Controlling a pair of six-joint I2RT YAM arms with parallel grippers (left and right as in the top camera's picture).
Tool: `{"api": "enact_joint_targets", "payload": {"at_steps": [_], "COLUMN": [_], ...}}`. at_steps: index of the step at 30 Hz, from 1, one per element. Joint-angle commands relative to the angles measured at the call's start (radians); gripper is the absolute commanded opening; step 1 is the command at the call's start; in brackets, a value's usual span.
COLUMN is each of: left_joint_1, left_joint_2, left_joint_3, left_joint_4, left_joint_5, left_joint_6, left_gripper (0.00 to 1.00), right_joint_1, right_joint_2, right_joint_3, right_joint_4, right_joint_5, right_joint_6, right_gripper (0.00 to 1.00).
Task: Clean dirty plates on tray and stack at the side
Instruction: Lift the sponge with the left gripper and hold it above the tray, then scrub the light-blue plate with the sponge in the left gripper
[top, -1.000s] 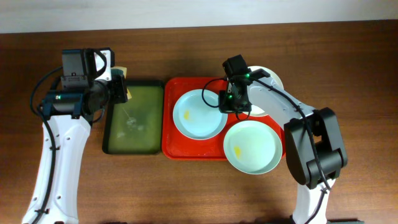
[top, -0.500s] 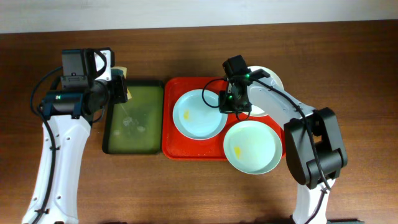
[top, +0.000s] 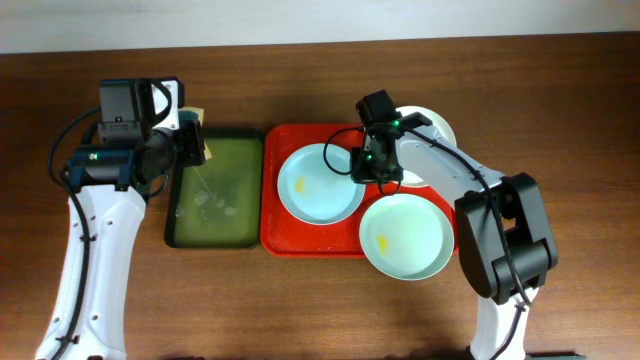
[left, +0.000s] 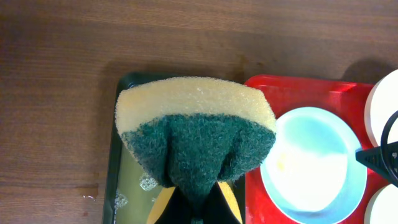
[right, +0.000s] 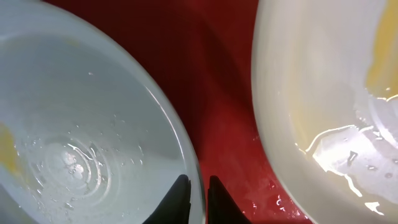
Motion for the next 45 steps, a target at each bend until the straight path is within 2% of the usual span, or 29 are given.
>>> {"api": "enact_joint_targets", "payload": {"at_steps": [1,3,8,11,15,16,18,24,26,34,37,45], "left_joint_1": [-0.001,-0.001,-0.001,-0.001,-0.001,-0.014,-0.068,-0.291,-0.34,-0.373,-0.377,-0.483], "left_joint_2": [0.007,0.007,0.017,0.085,0.275,0.379,0.466,0.553,0.597,0.757,0.79,0.898], "left_joint_3": [0.003,0.003,0.003,0.013,0.223,0.369,0.479,0.476,0.473,0.47,0.47,0.454], "left_joint_4": [0.002,0.003,0.001,-0.018,-0.231,-0.353,-0.419,-0.349,-0.345,-0.307,-0.3,-0.28], "left_joint_5": [0.015,0.015,0.014,0.014,0.011,0.011,0.037,0.073,0.023,0.002,-0.073,-0.043], "left_joint_6": [0.015,0.015,0.016,0.023,0.032,0.045,0.044,-0.054,-0.123,-0.15,-0.196,-0.201], "left_gripper": [0.0,0.0,0.0,0.0,0.0,0.0,0.0,0.0,0.0,0.0,0.0,0.0], "right_joint_1": [0.011,0.01,0.011,0.01,0.011,0.01,0.011,0.01,0.01,0.01,0.01,0.01], "right_joint_2": [0.017,0.017,0.017,0.017,0.017,0.017,0.017,0.017,0.017,0.017,0.017,0.017], "right_joint_3": [-0.011,-0.011,-0.011,-0.011,-0.011,-0.011,-0.011,-0.011,-0.011,-0.011,-0.011,-0.011], "right_joint_4": [0.004,0.005,-0.006,-0.02,-0.024,-0.024,-0.027,-0.028,-0.029,-0.03,-0.028,-0.027], "right_joint_5": [0.024,0.024,-0.076,-0.097,-0.098,-0.119,-0.138,-0.138,-0.138,-0.134,-0.134,-0.134], "right_joint_6": [-0.005,-0.005,-0.005,-0.005,-0.005,-0.005,-0.005,-0.005,-0.005,-0.005,-0.005,-0.005], "right_gripper": [0.13,0.04,0.04,0.04,0.04,0.04,0.04,0.04,0.04,0.04,0.04,0.04]}}
